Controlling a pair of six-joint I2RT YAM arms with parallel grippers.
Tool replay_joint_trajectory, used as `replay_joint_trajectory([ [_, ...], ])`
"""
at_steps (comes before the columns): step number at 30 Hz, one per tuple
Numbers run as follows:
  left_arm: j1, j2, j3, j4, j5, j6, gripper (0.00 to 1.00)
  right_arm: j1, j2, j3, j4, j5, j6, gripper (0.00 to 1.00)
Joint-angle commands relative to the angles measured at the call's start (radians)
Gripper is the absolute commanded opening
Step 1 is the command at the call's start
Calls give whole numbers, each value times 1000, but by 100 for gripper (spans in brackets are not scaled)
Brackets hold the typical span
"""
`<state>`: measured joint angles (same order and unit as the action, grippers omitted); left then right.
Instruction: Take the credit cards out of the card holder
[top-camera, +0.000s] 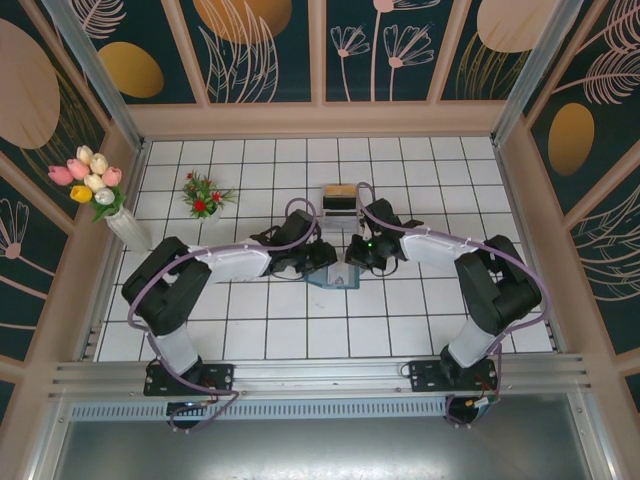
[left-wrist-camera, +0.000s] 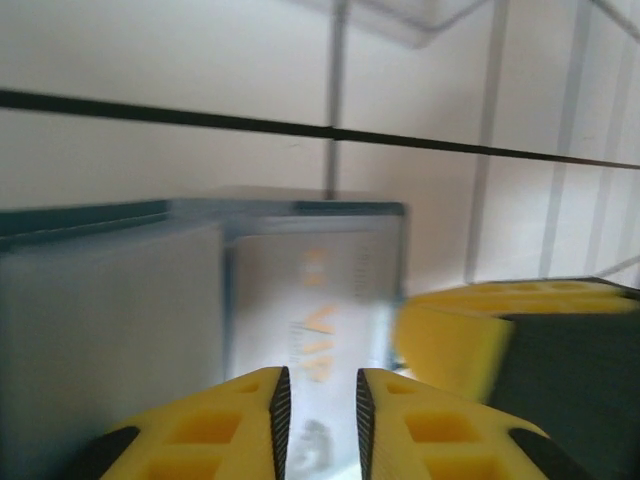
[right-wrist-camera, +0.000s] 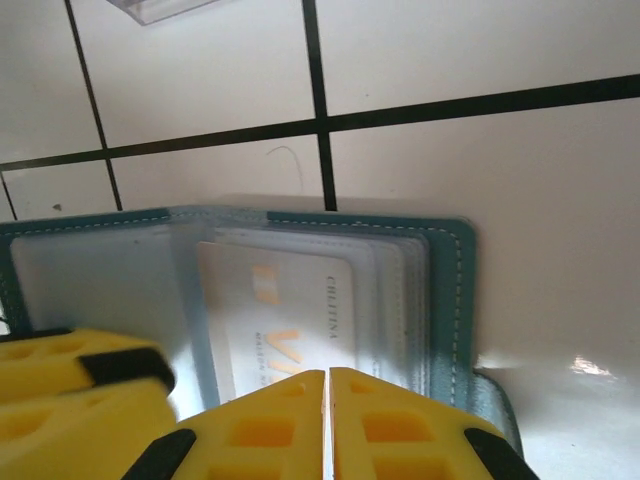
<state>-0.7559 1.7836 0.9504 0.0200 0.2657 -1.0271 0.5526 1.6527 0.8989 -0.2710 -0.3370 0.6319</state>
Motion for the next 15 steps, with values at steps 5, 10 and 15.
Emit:
replay_joint_trajectory([
  [5,-5,37,16,-57,-35,-12,30,-37,-11,-36,-27,26,12,13],
  [10,-2,23,-21,11,-15,-19,25,-39,12,-38,-13,11,3,13],
  [15,12,10,-56,76,41,-9,17,-42,21,-42,-11,7,-1,12],
])
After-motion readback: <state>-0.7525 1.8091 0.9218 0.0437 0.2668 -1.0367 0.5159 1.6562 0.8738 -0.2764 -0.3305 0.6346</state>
